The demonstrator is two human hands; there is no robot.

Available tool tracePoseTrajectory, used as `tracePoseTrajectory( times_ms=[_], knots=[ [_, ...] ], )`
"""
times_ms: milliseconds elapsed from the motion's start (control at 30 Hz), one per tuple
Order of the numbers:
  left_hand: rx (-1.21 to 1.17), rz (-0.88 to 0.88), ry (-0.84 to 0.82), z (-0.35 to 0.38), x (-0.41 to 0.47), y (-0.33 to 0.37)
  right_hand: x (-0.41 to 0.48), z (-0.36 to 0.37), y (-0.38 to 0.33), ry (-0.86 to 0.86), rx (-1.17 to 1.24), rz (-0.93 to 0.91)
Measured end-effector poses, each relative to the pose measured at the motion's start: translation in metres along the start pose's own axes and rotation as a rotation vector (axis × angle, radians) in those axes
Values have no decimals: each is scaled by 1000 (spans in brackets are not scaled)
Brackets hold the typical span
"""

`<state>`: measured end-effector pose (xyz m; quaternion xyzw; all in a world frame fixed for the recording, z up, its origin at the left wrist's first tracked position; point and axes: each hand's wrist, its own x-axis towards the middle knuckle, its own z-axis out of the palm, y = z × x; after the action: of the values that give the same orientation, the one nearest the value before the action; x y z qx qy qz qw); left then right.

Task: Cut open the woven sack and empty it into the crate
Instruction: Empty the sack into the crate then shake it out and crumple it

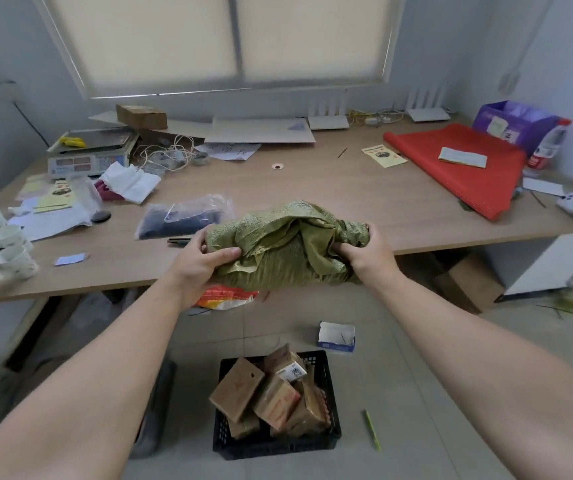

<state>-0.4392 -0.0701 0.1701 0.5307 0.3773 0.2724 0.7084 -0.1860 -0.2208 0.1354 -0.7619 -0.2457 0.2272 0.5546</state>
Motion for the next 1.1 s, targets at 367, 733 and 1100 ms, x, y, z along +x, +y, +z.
tracePoseTrajectory(
  times_ms=[367,733,1100],
  knots=[
    [87,-110,145,31,8,-71,-22,-37,59,-32,89,83],
    [140,-240,131,163,-12,-145,-13,-164,134,-204,56,231],
    [149,-347,533,172,-108,-248,-37,-160,213,-471,-47,391]
  ],
)
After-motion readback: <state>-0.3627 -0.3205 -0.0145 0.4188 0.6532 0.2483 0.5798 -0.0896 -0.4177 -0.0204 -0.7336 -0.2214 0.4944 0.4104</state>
